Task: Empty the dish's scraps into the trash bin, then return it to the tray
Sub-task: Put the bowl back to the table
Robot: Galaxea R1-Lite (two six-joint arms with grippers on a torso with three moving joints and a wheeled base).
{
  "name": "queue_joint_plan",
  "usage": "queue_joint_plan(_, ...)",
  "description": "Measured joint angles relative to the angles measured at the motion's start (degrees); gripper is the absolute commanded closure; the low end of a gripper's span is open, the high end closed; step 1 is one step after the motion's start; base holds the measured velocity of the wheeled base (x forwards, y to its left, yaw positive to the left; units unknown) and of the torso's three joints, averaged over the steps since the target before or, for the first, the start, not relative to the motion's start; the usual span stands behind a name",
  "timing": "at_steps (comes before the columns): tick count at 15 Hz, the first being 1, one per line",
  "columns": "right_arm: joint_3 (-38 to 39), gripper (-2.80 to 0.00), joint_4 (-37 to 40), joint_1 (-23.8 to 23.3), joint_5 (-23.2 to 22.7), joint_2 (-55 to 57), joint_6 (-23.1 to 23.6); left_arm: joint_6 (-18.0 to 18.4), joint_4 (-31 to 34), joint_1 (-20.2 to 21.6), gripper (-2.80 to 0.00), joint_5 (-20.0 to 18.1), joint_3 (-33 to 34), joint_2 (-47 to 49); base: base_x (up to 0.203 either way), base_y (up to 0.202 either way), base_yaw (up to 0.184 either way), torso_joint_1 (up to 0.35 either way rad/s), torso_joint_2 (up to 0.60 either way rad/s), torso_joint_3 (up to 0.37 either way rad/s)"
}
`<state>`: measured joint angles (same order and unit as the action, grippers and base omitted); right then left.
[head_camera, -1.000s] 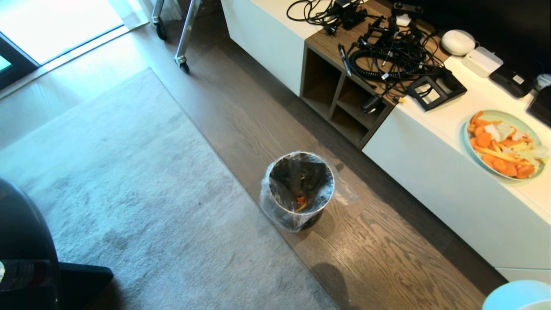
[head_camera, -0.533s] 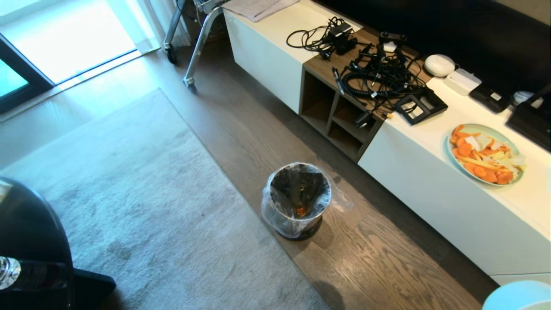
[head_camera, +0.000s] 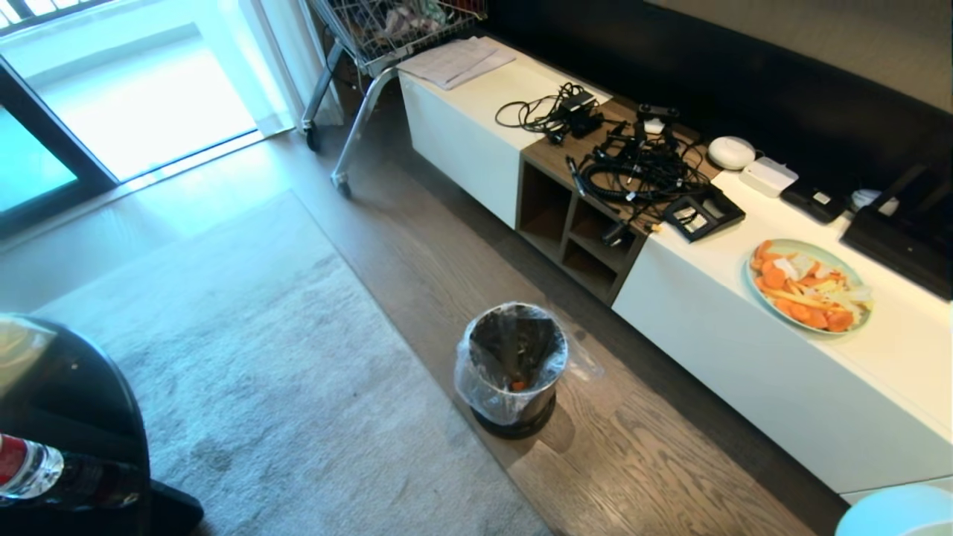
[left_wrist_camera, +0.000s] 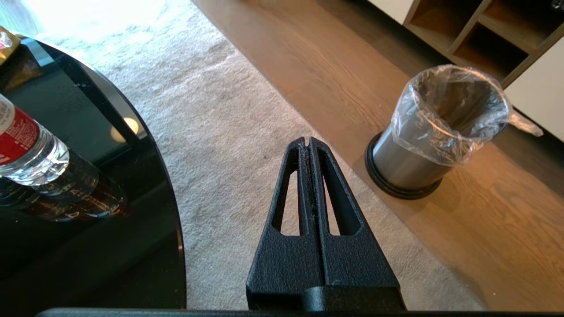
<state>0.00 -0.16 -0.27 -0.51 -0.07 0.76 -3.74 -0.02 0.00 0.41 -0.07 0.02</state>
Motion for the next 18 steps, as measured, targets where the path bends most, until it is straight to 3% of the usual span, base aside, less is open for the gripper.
queue_joint_plan(18, 0.00, 0.00, 0.00, 0.00, 0.00, 0.07, 0.01, -0.09, 0.00, 0.00, 0.00, 0.00, -0.02, 0.00, 0.000, 0.000, 0.000, 0.002, 0.00, 0.203)
